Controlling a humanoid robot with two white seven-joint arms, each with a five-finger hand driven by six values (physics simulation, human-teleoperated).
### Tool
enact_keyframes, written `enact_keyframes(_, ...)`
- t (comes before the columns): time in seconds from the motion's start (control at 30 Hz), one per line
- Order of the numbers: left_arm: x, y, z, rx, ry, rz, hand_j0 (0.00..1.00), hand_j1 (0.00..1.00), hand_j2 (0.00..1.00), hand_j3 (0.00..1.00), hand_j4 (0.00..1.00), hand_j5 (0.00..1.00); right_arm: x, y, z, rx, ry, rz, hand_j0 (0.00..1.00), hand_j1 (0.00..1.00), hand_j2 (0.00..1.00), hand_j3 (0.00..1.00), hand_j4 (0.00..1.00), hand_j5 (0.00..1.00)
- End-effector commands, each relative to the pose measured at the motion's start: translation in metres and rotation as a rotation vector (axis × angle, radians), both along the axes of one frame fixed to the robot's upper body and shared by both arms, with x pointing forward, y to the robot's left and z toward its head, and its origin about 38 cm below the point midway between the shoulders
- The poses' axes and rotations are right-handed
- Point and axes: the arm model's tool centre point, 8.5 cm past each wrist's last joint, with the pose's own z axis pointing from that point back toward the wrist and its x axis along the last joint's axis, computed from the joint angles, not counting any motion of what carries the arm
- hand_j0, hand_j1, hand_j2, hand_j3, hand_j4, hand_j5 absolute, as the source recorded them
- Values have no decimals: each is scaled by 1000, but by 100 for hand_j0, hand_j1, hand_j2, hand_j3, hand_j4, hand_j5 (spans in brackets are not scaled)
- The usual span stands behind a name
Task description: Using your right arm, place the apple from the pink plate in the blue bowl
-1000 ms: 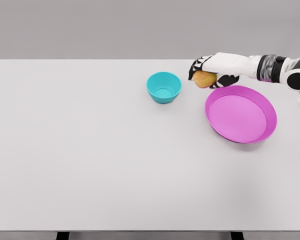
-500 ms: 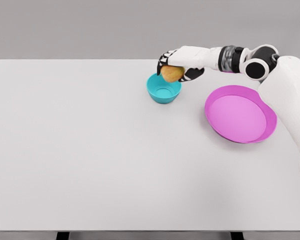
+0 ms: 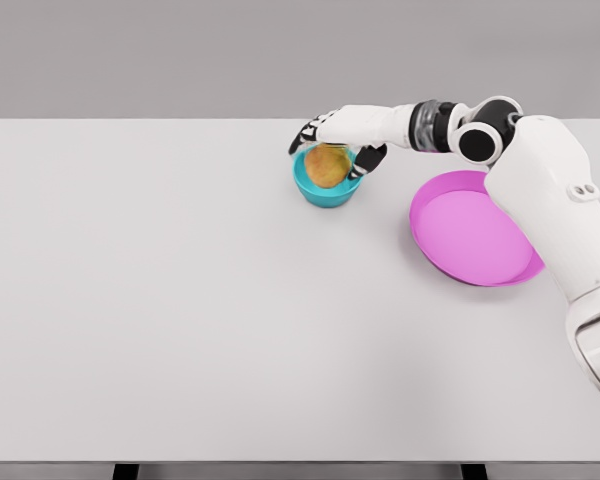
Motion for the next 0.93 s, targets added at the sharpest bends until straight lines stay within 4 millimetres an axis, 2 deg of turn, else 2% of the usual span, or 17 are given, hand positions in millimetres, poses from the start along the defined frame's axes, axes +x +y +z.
enact_keyframes(0.0,0,0,0,0,0,0,100,100,100,100,100,100,0,1,1,7,0,-1,100,100,100,100,100,100)
enact_keyframes(0.07,0,0,0,0,0,0,100,100,100,100,100,100,0,0,6,13,-11,1,100,100,100,100,100,100)
enact_keyframes(0.13,0,0,0,0,0,0,100,100,100,100,100,100,-1,1,22,24,-50,18,100,100,100,100,100,100)
enact_keyframes(0.2,0,0,0,0,0,0,100,100,100,100,100,100,-9,-23,50,15,-139,26,100,100,100,100,100,100)
enact_keyframes(0.23,0,0,0,0,0,0,100,100,100,100,100,100,-14,-33,71,42,-195,23,100,100,100,100,100,100)
enact_keyframes(0.3,0,0,0,0,0,0,100,100,100,100,100,100,-25,-66,86,30,-253,-5,100,100,100,100,100,100)
enact_keyframes(0.37,0,0,0,0,0,0,100,100,100,100,100,100,-41,-113,82,68,-243,-66,100,100,100,100,100,100)
enact_keyframes(0.47,0,0,0,0,0,0,100,100,100,100,100,100,-59,-183,64,119,-187,-199,100,100,100,100,100,100)
enact_keyframes(0.57,0,0,0,0,0,0,100,100,100,100,100,100,-66,-193,43,135,-145,-228,100,100,100,100,100,100)
enact_keyframes(0.6,0,0,0,0,0,0,100,100,100,100,100,100,-77,-216,30,207,-140,-304,100,100,100,100,100,100)
enact_keyframes(0.63,0,0,0,0,0,0,100,100,100,100,100,100,-88,-225,28,277,-162,-341,100,100,100,100,100,100)
enact_keyframes(0.73,0,0,0,0,0,0,100,100,100,100,100,100,-94,-226,18,294,-149,-350,100,100,100,100,100,100)
enact_keyframes(0.9,3,0,0,0,-9,-4,100,100,100,100,100,100,-95,-227,14,296,-141,-356,100,100,100,100,100,100)
